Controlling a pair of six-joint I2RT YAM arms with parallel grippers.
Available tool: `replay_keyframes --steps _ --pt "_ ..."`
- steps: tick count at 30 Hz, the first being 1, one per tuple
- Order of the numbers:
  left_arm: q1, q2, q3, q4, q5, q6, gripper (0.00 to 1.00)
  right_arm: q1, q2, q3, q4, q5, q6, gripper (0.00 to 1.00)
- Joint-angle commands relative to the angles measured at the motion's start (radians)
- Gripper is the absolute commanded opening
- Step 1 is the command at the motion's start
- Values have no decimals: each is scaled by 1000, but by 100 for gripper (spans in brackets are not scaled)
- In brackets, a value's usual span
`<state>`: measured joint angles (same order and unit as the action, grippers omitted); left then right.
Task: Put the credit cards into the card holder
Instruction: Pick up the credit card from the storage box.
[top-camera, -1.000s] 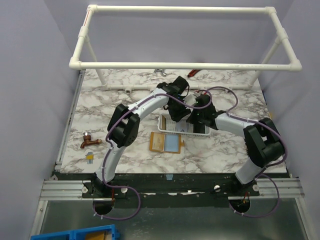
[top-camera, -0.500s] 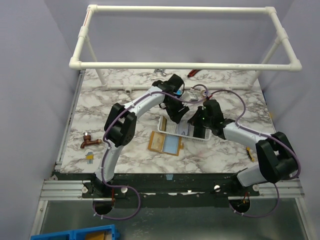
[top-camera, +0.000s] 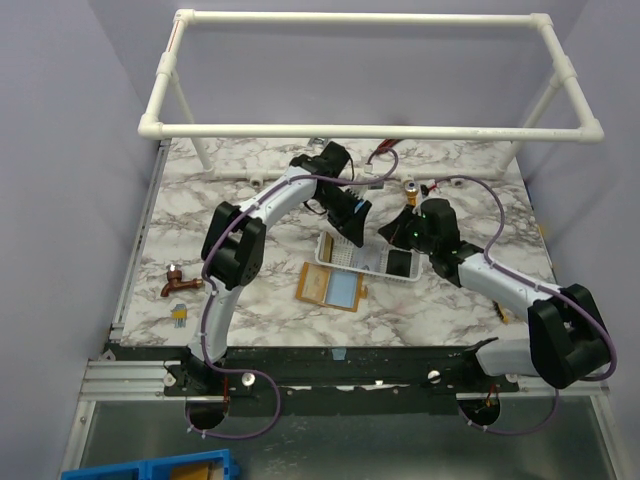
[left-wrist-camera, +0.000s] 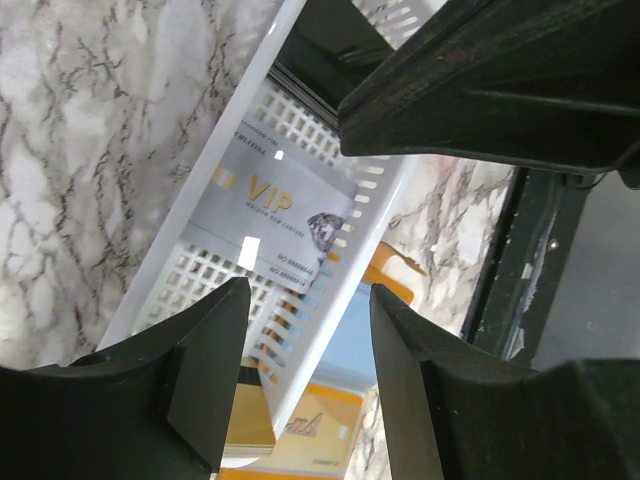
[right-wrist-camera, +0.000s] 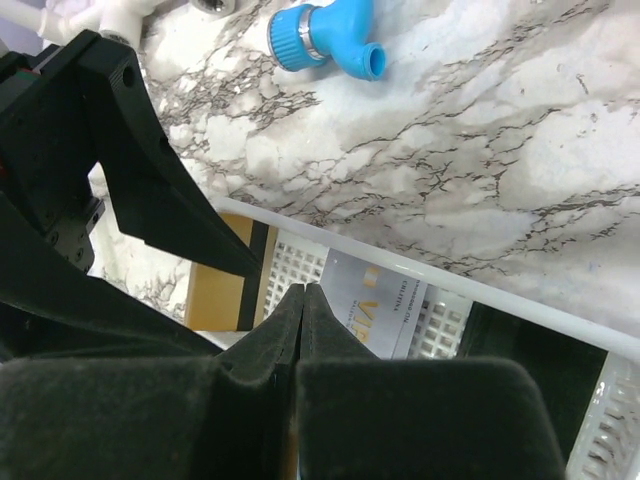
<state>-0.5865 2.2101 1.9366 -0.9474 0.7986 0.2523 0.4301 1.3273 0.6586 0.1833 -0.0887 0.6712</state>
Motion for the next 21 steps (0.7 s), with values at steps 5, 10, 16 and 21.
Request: replay_keyframes --steps 5,10,16,21 --pt "-42 -62 -70 35 -125 40 48 -7 61 9 -72 -65 -32 25" --pt "-85 -65 -125 70 -289 109 42 -7 131 2 -67 -112 -16 36" --pt "-102 -3 -66 43 -332 118 32 -8 162 -25 -25 -145 11 37" --pt "-103 21 -56 32 -337 99 34 -7 163 -41 -21 -142 11 37"
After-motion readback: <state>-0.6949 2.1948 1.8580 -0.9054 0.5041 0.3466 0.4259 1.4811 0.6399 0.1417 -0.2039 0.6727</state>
